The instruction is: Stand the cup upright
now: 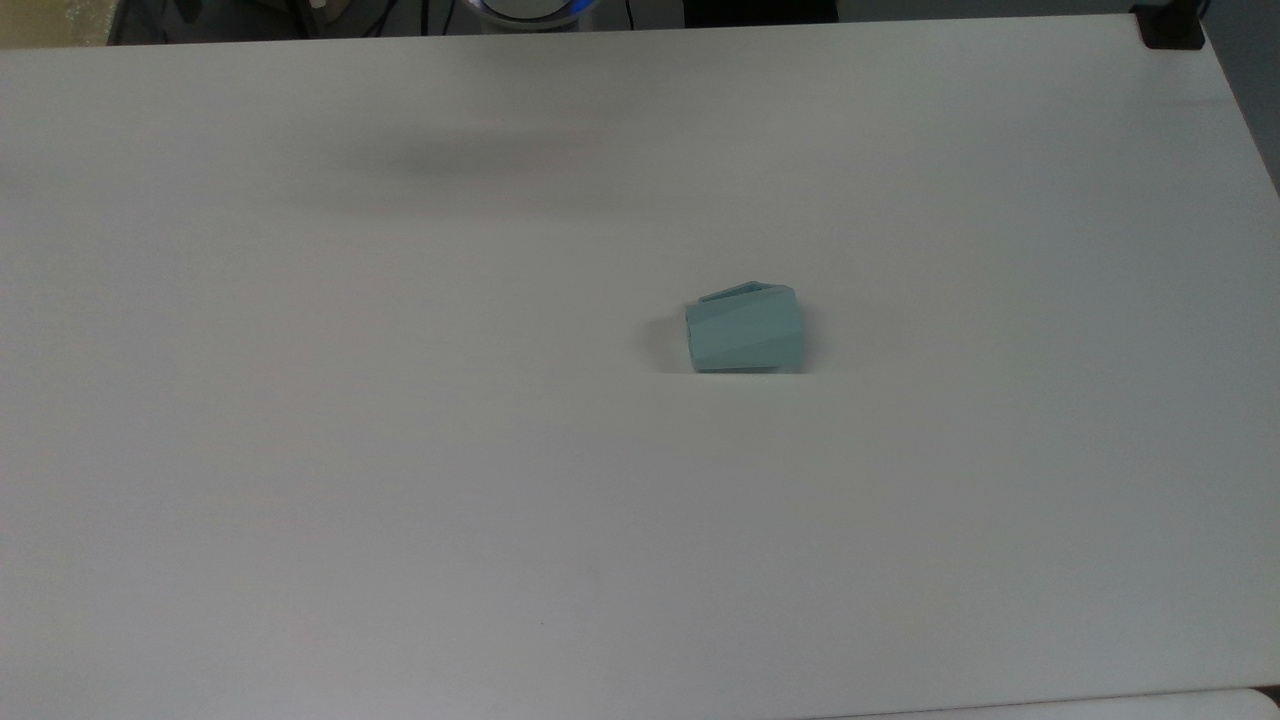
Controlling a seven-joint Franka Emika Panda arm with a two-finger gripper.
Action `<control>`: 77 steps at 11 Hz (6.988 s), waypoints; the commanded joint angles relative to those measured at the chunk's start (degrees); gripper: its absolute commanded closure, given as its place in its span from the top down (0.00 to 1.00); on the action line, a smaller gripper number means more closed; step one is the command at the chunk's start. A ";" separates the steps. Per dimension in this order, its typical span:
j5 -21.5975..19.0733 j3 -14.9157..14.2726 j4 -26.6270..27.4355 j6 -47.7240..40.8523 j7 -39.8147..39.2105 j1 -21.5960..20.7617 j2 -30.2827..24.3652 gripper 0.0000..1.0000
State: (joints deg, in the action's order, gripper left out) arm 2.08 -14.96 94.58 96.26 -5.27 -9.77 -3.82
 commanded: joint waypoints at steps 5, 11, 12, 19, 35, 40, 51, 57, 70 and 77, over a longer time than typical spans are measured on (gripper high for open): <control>-3.05 2.31 0.34 -2.04 -0.71 1.69 -1.19 1.00; -3.31 2.92 0.60 -1.08 7.55 -0.76 -0.49 1.00; -3.22 2.92 0.34 -1.16 7.64 -2.25 -0.40 1.00; 4.30 3.10 -12.91 -5.19 25.71 -20.87 12.31 1.00; 38.34 4.76 -17.85 -5.47 45.25 -48.32 33.87 1.00; 37.65 5.38 -24.27 -5.99 45.52 -48.41 40.73 1.00; 40.88 4.50 -27.62 -2.32 46.67 -48.85 50.14 1.00; 45.47 4.42 -27.26 2.53 46.40 -46.13 52.07 1.00; 46.87 4.06 -23.22 -1.34 47.55 -46.13 52.16 0.78; 47.57 2.75 -20.41 -2.65 48.33 -46.39 51.90 0.05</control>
State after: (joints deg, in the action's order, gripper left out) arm 50.38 -11.69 70.60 93.00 40.96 -55.86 48.53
